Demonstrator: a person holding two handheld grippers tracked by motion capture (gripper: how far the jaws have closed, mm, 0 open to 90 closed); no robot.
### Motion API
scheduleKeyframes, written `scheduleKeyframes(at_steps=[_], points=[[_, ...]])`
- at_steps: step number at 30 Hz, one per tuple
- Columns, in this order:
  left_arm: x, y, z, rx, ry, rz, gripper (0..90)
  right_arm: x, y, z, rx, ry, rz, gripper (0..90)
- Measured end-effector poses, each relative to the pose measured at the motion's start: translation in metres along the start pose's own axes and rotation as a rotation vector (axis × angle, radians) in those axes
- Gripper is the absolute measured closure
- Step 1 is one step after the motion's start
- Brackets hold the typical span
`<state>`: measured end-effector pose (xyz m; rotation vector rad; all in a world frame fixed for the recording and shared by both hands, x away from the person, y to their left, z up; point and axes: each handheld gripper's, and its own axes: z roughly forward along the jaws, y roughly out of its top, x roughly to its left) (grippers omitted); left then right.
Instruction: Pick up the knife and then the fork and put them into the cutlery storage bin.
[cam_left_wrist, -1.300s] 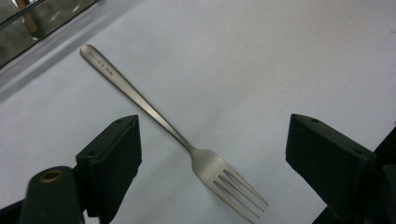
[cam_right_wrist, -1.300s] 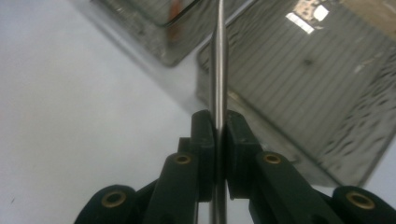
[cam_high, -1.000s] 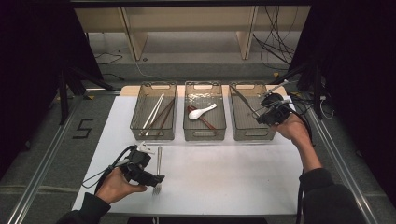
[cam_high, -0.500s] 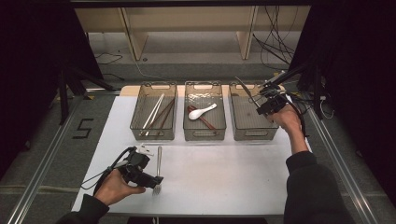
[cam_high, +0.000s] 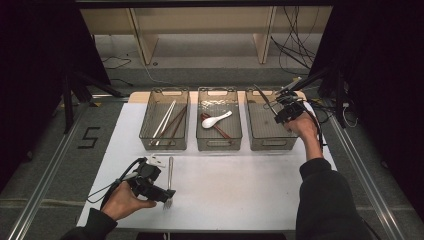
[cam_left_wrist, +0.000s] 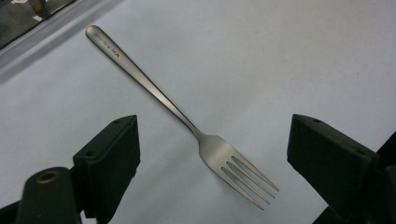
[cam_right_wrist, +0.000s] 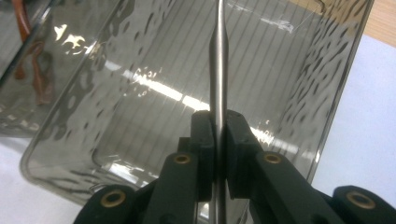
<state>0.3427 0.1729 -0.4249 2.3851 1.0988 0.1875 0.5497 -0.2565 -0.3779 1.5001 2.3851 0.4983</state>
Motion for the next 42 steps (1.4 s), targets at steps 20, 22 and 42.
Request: scheduleKeyframes(at_steps=[20,22,42], points=[[0.002,0.000,0.002,0.007,0.006,-0.021,15.9,0.018,-0.009,-0.015,-0.089,0.029,-0.022,37.2],[0.003,0.000,0.002,0.006,0.009,-0.029,15.9,0.021,-0.013,-0.019,-0.113,0.041,-0.021,36.0],[0.017,0.006,0.015,0.053,0.037,-0.096,18.6,0.066,-0.104,-0.057,-0.244,0.183,-0.108,30.3]])
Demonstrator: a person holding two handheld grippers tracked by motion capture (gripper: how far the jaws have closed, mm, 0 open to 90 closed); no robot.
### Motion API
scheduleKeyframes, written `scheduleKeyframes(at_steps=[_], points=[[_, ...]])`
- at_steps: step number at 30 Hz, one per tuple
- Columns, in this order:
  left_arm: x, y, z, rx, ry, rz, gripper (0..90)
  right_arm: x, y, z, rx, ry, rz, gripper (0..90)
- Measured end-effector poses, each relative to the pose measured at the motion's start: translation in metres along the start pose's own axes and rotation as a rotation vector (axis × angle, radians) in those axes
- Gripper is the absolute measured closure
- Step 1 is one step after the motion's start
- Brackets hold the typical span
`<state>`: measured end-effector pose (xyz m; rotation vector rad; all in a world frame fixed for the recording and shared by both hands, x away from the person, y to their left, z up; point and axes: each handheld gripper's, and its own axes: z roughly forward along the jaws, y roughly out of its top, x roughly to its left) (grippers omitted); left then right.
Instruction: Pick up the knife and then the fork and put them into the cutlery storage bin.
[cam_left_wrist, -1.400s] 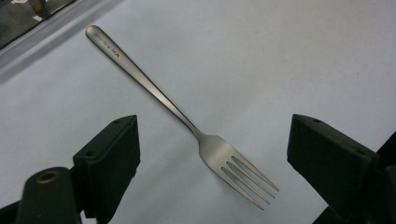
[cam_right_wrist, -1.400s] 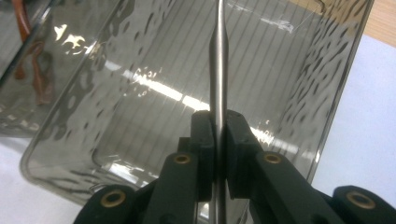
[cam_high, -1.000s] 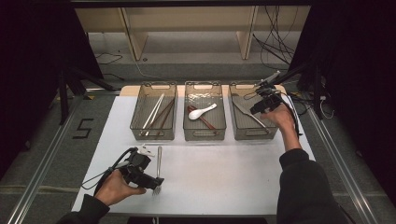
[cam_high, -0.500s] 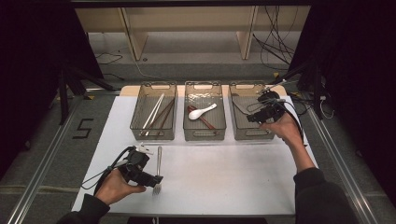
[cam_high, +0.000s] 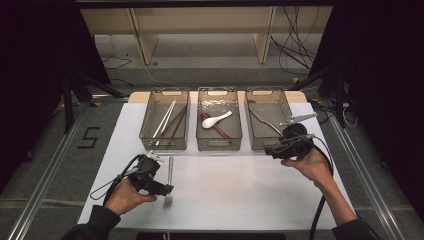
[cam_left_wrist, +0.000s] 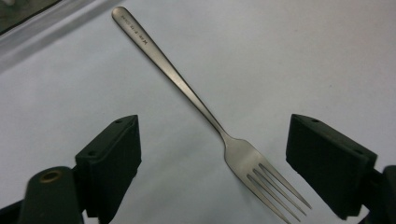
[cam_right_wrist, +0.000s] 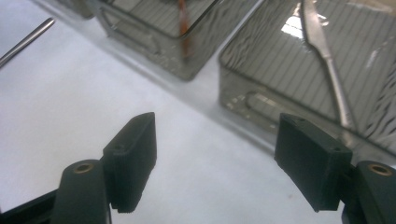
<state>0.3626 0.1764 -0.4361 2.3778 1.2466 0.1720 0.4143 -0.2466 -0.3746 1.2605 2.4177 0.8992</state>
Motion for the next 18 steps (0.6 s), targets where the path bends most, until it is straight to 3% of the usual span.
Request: scheduleKeyframes(at_steps=[8,18], points=[[0.004,0.004,0.016,0.071,-0.017,-0.015,28.3,0.023,-0.028,0.001,0.012,0.033,-0.032,30.3],[0.002,0.011,0.027,0.100,-0.023,-0.003,40.7,0.042,-0.042,0.002,0.026,0.066,-0.065,30.3]])
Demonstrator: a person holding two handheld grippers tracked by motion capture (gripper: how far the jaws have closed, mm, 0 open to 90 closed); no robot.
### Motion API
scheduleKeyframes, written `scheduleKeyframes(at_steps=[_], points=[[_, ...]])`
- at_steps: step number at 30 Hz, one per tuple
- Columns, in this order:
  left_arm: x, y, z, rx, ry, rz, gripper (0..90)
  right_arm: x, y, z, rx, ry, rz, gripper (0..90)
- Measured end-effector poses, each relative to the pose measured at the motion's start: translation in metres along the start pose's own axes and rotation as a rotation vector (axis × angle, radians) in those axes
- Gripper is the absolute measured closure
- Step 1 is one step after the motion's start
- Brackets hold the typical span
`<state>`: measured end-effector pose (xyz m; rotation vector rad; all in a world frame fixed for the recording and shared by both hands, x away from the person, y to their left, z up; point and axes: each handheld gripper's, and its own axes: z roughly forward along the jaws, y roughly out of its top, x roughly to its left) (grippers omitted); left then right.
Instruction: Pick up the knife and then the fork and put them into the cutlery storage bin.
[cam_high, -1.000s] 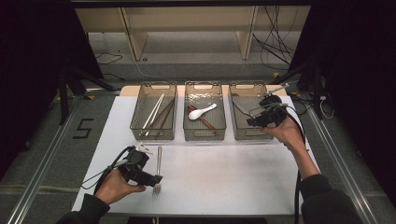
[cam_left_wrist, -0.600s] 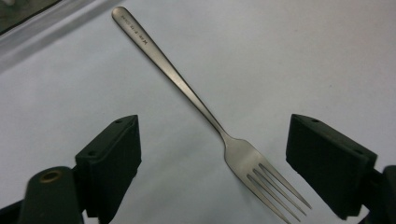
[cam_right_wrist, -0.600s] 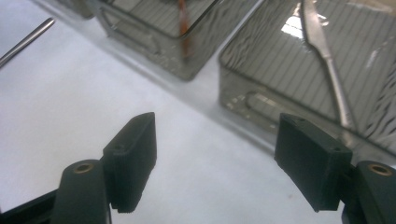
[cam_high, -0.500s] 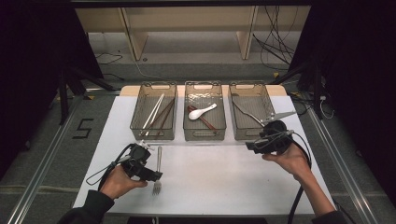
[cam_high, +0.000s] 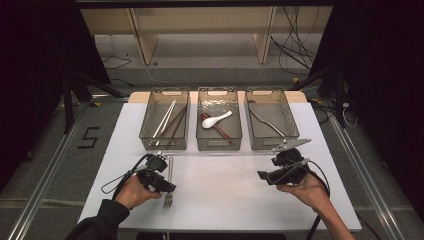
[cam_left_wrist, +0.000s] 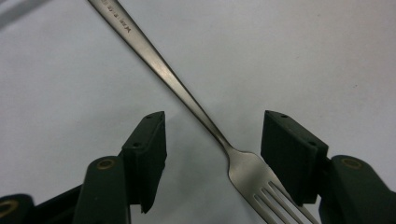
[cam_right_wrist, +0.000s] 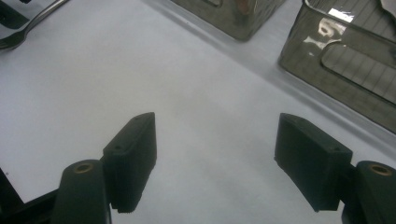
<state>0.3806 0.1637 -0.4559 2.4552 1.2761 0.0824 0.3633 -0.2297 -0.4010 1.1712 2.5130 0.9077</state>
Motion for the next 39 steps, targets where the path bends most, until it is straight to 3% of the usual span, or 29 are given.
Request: scheduleKeyframes(at_steps=[13,16,24,30,37,39], points=[[0.002,0.006,0.005,0.005,0.012,0.000,51.9,0.006,-0.003,0.003,0.010,0.012,-0.018,30.4],[0.006,0.007,0.001,-0.021,0.010,-0.011,61.4,0.006,-0.004,0.003,0.011,0.014,-0.018,30.4],[0.023,0.008,0.003,-0.022,0.061,-0.027,88.2,0.006,-0.004,0.003,0.003,0.013,-0.024,30.4],[0.023,0.013,0.012,0.000,0.062,-0.024,88.8,0.006,-0.004,0.002,0.003,0.013,-0.025,30.4],[0.023,0.018,0.014,-0.007,0.068,-0.031,88.9,0.007,-0.004,0.002,0.001,0.014,-0.025,30.4],[0.022,0.019,0.014,-0.019,0.043,-0.039,88.9,0.007,-0.004,0.002,0.002,0.013,-0.024,30.4]])
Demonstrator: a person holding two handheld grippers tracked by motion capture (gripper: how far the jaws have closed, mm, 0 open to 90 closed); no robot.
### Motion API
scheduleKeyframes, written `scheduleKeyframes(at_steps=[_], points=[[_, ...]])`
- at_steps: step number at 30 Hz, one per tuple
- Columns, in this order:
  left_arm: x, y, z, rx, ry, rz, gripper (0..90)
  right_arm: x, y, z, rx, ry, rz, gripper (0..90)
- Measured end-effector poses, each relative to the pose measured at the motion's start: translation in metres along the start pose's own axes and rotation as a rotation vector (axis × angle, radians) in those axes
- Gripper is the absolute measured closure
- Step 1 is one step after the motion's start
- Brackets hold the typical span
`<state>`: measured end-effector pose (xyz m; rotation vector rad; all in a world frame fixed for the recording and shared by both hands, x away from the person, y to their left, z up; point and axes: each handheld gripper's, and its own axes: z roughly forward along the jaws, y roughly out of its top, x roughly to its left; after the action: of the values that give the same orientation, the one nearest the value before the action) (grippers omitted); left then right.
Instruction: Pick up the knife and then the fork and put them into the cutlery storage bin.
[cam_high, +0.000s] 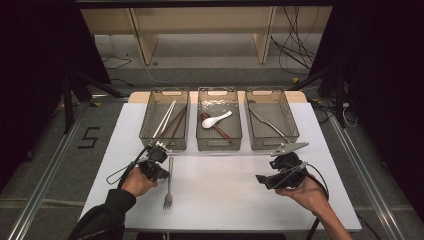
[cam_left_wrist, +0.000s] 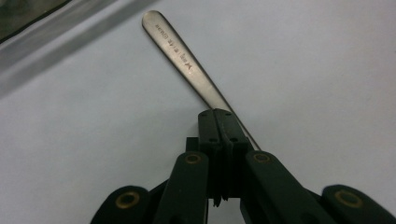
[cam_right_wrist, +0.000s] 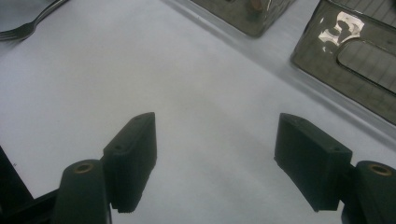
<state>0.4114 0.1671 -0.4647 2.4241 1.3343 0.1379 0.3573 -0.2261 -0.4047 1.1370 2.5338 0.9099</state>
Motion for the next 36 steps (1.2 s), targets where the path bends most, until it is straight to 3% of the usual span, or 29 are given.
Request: scheduleKeyframes(at_steps=[4,6,9,12,14,16,18,20,22,25,31,36], points=[[-0.010,0.005,0.003,0.001,-0.012,0.026,88.9,0.000,0.000,0.000,0.002,0.000,0.000,30.4],[-0.017,0.007,0.005,0.001,-0.039,0.042,88.9,0.000,0.000,0.000,0.001,-0.001,-0.001,30.4],[-0.029,0.009,0.007,0.013,-0.023,0.085,88.9,-0.001,0.000,-0.001,-0.002,0.000,0.002,30.4],[-0.035,0.010,0.008,0.013,-0.065,0.105,88.8,-0.001,-0.001,-0.002,-0.003,-0.001,0.003,30.4],[-0.043,0.010,0.008,0.012,-0.051,0.135,88.8,-0.002,-0.001,-0.002,-0.003,-0.003,0.005,30.5],[-0.049,0.011,0.009,0.010,-0.092,0.145,88.8,-0.002,-0.001,-0.002,-0.004,-0.003,0.005,30.6],[-0.056,0.011,0.009,0.012,-0.084,0.167,88.7,-0.002,-0.001,-0.002,-0.003,-0.002,0.006,30.6],[-0.060,0.010,0.010,0.013,-0.122,0.181,88.8,-0.002,-0.002,-0.002,-0.001,-0.001,0.005,30.6],[-0.064,0.010,0.009,0.019,-0.105,0.208,88.7,-0.002,-0.002,-0.002,0.000,-0.001,0.004,30.6],[-0.064,0.011,0.008,0.011,-0.106,0.200,87.8,-0.002,-0.002,-0.002,0.000,0.000,0.005,30.6],[-0.061,0.011,-0.002,0.001,-0.117,0.173,71.5,-0.002,-0.002,-0.003,-0.002,0.000,0.005,30.6],[-0.065,0.009,-0.001,0.045,-0.110,0.163,51.7,-0.003,-0.003,-0.003,-0.002,0.001,0.006,30.6]])
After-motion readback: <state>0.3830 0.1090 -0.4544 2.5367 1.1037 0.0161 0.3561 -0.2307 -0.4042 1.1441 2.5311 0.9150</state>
